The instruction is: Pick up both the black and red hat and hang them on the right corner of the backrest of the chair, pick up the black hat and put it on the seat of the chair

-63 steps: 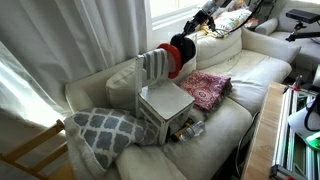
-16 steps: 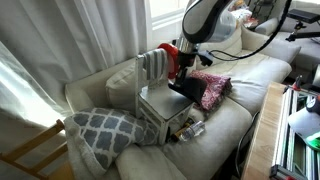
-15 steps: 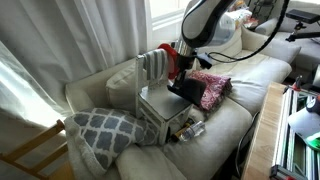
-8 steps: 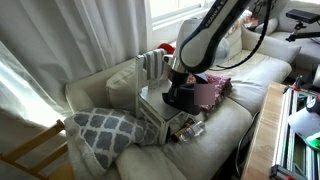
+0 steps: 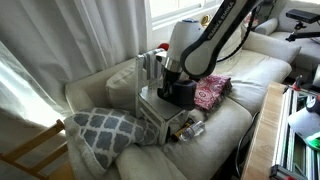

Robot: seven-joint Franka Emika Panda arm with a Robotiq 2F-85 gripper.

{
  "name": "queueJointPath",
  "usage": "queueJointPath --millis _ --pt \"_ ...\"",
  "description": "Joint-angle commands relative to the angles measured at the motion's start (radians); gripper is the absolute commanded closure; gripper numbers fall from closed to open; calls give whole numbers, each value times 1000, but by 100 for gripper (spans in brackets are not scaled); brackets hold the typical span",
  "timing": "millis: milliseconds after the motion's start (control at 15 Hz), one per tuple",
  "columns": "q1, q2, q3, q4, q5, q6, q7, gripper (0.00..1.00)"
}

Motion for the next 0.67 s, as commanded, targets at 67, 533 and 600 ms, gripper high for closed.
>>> queueJointPath --millis 67,533,600 --pt "67 -18 -150 43 -180 -33 191 99" --pt "-32 28 9 72 -105 -135 157 99" --pt "-47 39 43 71 -89 -117 144 99"
